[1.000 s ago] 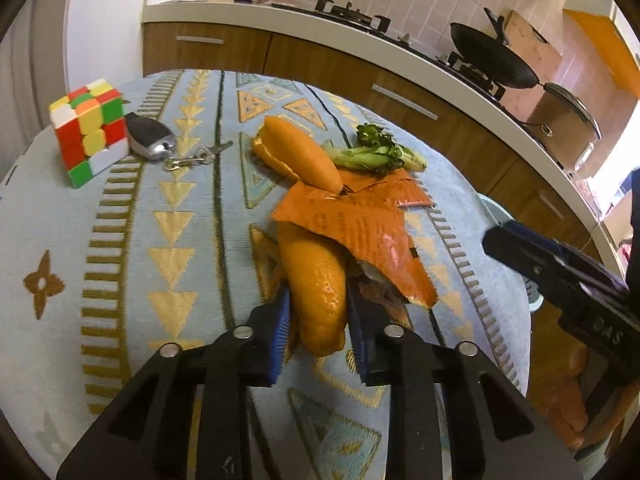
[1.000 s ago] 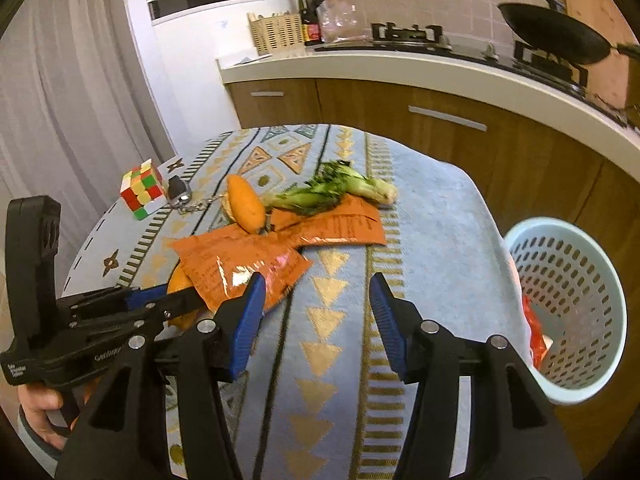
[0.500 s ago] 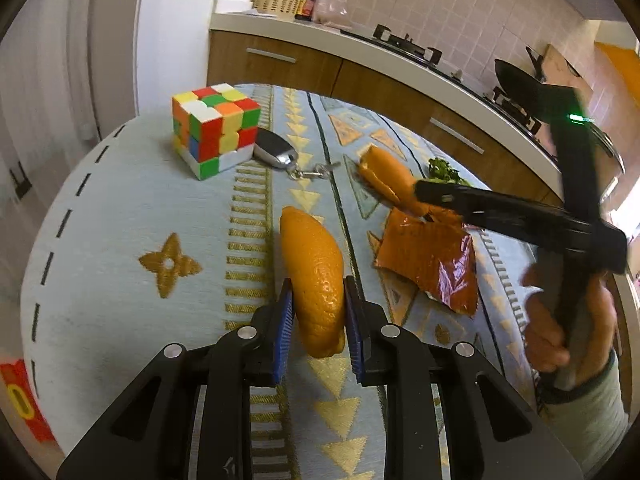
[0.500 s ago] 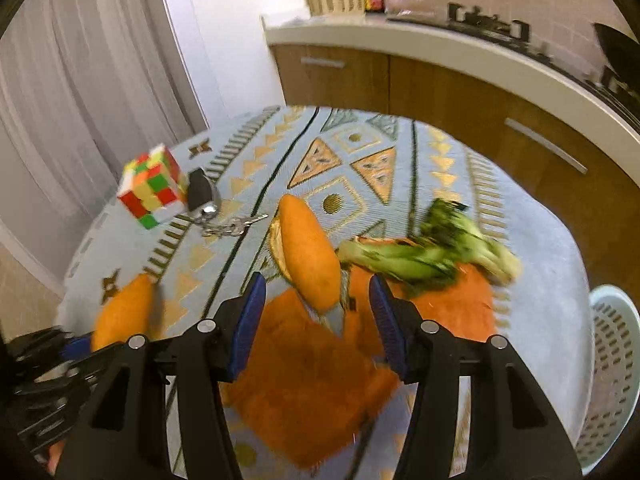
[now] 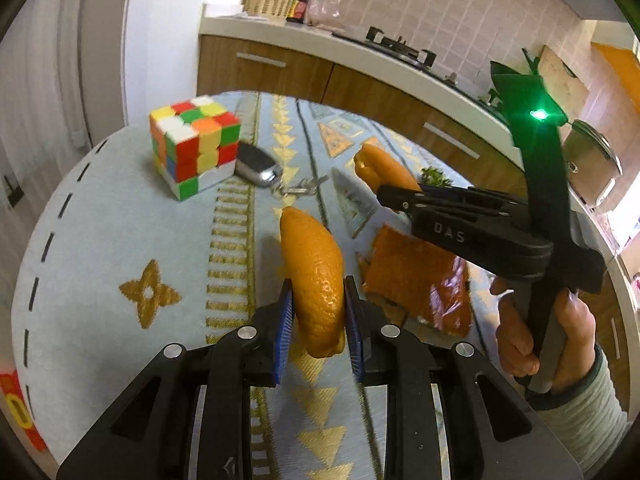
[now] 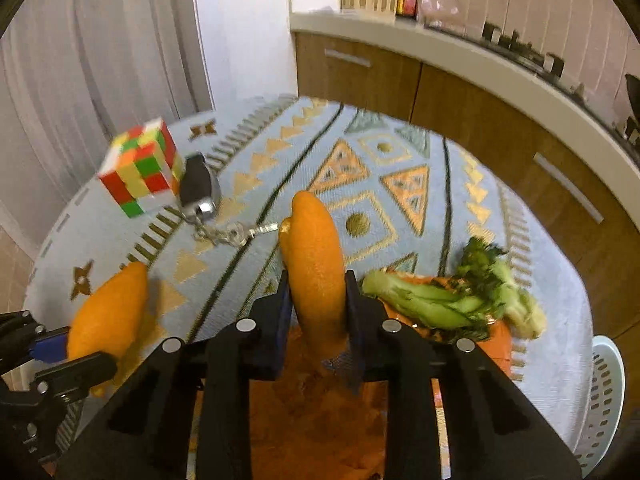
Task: Collect trash
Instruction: 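Grasp an orange carrot with the left tool while the right tool grasps another carrot, then carry both carrots over the blue basket and open both tools to drop them, then grasp an orange wrapper with the left tool while the right tool grasps the bok choy, then carry the wrapper and bok choy over the blue basket and release both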
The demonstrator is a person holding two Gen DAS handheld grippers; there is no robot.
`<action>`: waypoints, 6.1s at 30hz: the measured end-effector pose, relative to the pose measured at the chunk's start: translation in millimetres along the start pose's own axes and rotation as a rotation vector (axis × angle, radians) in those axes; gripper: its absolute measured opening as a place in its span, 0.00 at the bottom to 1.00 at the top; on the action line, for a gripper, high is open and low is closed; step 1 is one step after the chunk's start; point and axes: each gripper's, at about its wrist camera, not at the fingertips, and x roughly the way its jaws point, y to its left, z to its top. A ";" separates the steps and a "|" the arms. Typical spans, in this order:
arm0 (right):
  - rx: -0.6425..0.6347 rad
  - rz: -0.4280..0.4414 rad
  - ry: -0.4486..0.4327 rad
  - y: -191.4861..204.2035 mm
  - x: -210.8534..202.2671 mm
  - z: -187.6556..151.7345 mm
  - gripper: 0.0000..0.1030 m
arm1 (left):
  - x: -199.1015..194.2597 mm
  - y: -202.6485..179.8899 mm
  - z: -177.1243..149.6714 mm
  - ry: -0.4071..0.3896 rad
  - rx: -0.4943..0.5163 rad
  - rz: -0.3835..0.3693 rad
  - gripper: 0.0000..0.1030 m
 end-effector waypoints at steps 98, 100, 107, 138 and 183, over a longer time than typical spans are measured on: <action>0.599 -0.167 -0.026 -243.3 -145.9 -172.4 0.48 | 43.5 -204.0 -15.8 -0.058 0.308 0.036 0.67; 0.572 -0.148 -0.023 -231.5 -140.7 -164.8 0.49 | 38.0 -185.4 -13.7 -0.066 0.292 0.079 0.70; 0.490 -0.052 0.003 -187.7 -110.9 -133.3 0.48 | 43.7 -127.9 -12.6 0.038 0.220 0.116 0.77; 0.159 0.061 0.081 -150.1 14.1 -24.8 0.48 | 58.1 -72.2 -14.1 -0.025 0.067 0.009 0.03; 0.412 -0.284 -0.277 -227.8 -203.9 -116.5 0.19 | 0.1 -208.0 25.3 -0.210 0.254 -0.248 0.01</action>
